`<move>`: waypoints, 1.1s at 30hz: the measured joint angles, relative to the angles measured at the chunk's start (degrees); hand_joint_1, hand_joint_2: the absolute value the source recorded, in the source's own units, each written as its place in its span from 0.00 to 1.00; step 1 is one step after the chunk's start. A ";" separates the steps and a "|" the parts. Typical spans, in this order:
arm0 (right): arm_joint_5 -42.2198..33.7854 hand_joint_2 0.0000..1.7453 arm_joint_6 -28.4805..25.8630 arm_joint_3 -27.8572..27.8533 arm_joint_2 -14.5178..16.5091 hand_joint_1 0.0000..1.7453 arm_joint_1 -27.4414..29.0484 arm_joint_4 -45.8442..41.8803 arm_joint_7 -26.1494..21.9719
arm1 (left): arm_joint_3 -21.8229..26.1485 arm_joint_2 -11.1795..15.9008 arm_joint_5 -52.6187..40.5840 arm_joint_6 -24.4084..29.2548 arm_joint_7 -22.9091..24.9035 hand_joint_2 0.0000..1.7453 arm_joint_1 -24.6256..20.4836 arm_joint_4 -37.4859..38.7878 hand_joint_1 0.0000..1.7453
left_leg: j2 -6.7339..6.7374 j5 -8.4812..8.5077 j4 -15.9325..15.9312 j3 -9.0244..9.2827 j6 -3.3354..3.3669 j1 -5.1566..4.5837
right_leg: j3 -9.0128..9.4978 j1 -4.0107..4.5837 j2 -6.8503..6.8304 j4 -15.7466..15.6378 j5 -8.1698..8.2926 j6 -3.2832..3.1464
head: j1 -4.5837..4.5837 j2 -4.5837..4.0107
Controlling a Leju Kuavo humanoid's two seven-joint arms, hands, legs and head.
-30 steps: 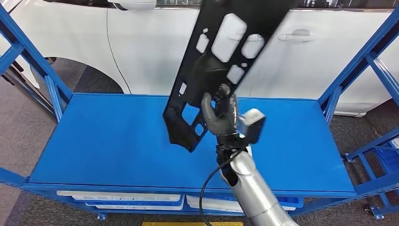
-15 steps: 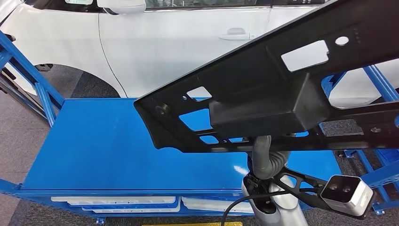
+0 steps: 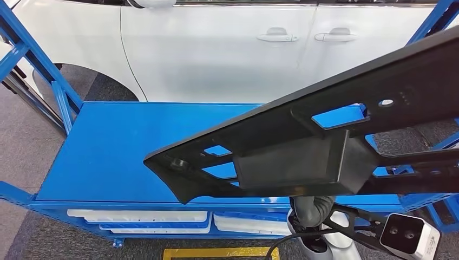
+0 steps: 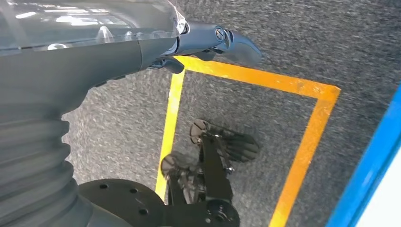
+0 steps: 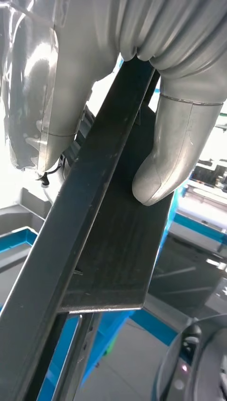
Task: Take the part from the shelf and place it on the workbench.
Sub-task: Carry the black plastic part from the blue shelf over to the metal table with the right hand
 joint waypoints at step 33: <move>0.05 1.00 -9.33 1.85 -3.69 1.00 -3.23 0.12 0.02 | 0.03 0.23 -3.89 1.41 4.61 1.00 -0.46 -0.04 0.00 | 0.29 0.73 -0.13 -0.01 -1.23 0.04 | 2.11 -0.28 0.05 -3.73 0.81 0.13 | -0.23 0.01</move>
